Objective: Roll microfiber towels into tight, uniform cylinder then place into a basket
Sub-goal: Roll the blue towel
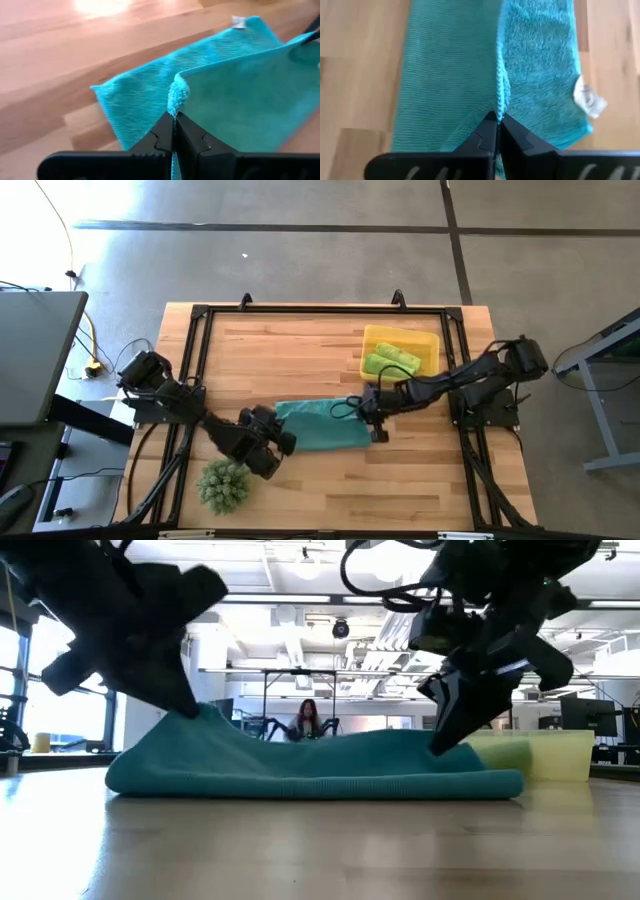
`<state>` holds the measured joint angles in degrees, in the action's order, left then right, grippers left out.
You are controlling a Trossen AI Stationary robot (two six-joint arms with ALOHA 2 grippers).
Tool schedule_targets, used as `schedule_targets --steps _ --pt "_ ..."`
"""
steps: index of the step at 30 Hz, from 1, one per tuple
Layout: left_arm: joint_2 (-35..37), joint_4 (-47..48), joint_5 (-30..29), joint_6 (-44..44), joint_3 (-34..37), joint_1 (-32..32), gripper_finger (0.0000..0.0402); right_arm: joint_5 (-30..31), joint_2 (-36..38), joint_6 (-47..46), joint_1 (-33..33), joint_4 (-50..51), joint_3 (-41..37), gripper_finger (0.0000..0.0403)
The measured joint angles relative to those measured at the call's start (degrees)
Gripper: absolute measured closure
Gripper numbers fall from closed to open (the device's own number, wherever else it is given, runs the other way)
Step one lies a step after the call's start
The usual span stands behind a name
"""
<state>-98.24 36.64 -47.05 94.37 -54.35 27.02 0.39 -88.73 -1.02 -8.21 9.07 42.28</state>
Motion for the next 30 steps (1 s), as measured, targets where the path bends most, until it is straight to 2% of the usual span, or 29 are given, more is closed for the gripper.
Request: schedule_targets --steps 11,22,26,30 --pt "0.0 -0.8 1.4 1.6 2.9 -2.6 0.0401 -0.9 -0.1 15.8 3.9 0.8 0.0 0.0403" --pt "0.0 -2.6 5.6 1.5 2.9 -1.3 0.0401 -8.0 -2.2 18.9 3.7 -0.5 0.1 0.0402" --pt "0.0 -1.0 4.6 1.5 2.9 -1.7 0.0401 -5.3 -3.7 21.8 3.7 -1.8 0.1 0.0402" --pt "0.0 0.8 2.9 1.4 3.0 -2.8 0.0401 0.3 -4.3 24.9 4.1 -1.9 0.1 0.0402"
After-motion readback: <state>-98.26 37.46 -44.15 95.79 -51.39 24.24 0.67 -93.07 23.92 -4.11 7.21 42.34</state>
